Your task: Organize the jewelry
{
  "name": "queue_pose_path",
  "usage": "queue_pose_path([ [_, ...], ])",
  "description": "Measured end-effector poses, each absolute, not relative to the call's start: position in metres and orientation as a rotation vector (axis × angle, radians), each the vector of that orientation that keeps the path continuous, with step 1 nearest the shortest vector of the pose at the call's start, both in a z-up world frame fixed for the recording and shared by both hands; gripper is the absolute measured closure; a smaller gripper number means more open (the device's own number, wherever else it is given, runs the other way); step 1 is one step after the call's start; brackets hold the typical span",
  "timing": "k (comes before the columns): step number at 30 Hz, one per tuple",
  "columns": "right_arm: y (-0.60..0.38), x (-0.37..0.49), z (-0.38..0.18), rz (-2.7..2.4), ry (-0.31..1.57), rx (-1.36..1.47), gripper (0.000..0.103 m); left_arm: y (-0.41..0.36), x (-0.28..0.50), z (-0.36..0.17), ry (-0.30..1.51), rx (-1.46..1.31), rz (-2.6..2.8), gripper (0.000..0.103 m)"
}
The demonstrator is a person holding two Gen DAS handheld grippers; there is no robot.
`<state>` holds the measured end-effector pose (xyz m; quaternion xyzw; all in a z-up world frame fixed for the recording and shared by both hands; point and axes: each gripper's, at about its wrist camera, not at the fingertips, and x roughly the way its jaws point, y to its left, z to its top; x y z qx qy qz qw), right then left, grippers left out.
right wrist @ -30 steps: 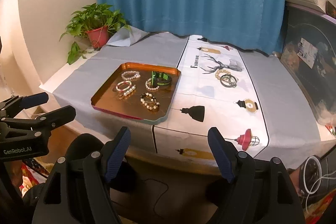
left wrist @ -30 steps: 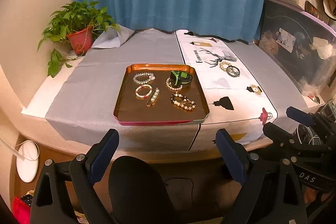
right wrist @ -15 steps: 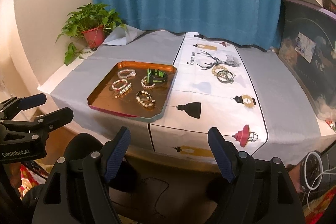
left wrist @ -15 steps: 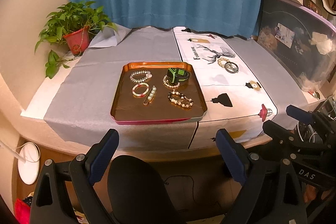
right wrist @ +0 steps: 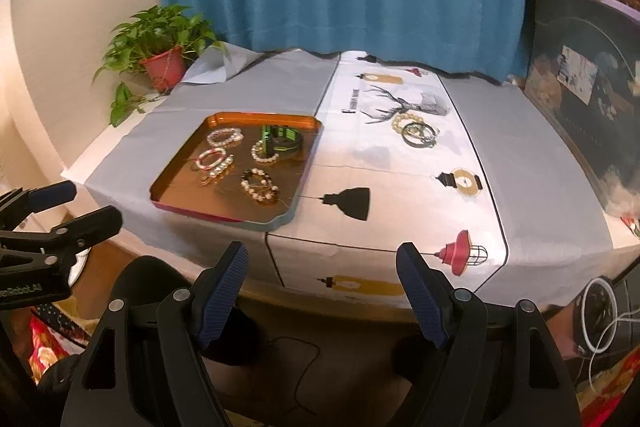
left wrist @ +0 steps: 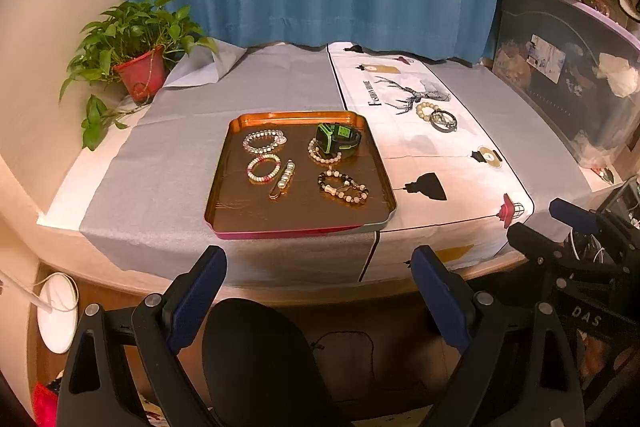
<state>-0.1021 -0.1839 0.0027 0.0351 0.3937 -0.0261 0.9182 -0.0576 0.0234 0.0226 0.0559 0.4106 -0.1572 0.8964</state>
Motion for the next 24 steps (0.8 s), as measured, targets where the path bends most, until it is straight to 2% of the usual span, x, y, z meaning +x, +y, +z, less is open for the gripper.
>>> queue_pose_path([
  [8, -0.231, -0.074, -0.011, -0.136, 0.809, 0.120, 0.026, 0.017, -0.027, 0.007, 0.929, 0.075, -0.332, 0.011],
  [12, -0.267, -0.043, -0.025, -0.183, 0.802, 0.141, 0.022, 0.014, -0.003, -0.002, 0.957, 0.065, -0.296, 0.011],
  [24, -0.344, 0.115, -0.098, -0.212, 0.890, 0.165, 0.019, -0.015, 0.085, -0.022, 1.003, 0.063, -0.261, 0.011],
])
